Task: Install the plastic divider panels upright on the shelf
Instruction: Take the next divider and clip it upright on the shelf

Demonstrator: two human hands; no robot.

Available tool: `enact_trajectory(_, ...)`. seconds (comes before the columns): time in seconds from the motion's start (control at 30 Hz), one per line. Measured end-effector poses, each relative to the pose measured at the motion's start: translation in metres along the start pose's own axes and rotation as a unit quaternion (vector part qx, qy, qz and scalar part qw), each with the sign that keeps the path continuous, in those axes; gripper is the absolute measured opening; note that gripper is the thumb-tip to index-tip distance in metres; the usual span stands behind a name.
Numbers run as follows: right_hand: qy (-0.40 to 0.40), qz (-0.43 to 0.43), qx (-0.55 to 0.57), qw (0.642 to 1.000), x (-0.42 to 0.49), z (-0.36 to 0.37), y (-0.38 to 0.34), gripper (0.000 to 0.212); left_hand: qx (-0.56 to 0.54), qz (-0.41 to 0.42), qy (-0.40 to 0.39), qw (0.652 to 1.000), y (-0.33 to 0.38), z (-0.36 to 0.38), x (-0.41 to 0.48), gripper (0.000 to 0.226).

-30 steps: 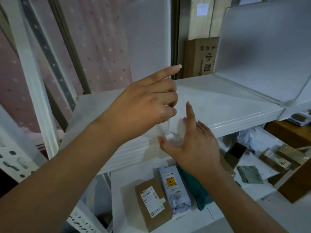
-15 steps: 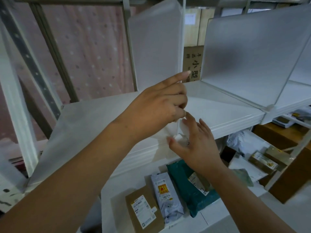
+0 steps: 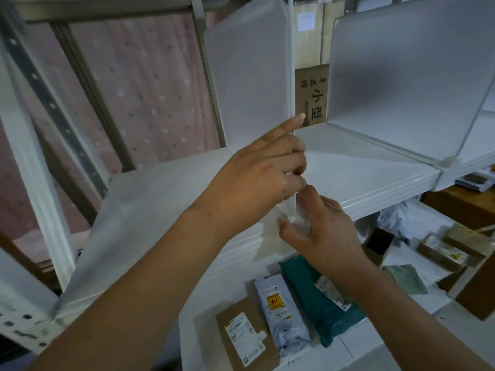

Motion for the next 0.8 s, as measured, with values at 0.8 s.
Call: enact_trajectory(0.8, -0.166, -0.082, 0.245, 0.952, 0.029, 0.002, 0.016, 0.029, 0.091, -0.087, -0.180, 0.975, 0.032, 0.008, 0.016, 0.016)
Point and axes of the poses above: each hand's wrist, its own x-axis towards the middle knuckle, its own z-axis out of the palm, y = z × x, the point moved 9 cm from there along x, towards the middle knuckle, and after that the axes turned 12 degrees about z, right-handed, at the moved point
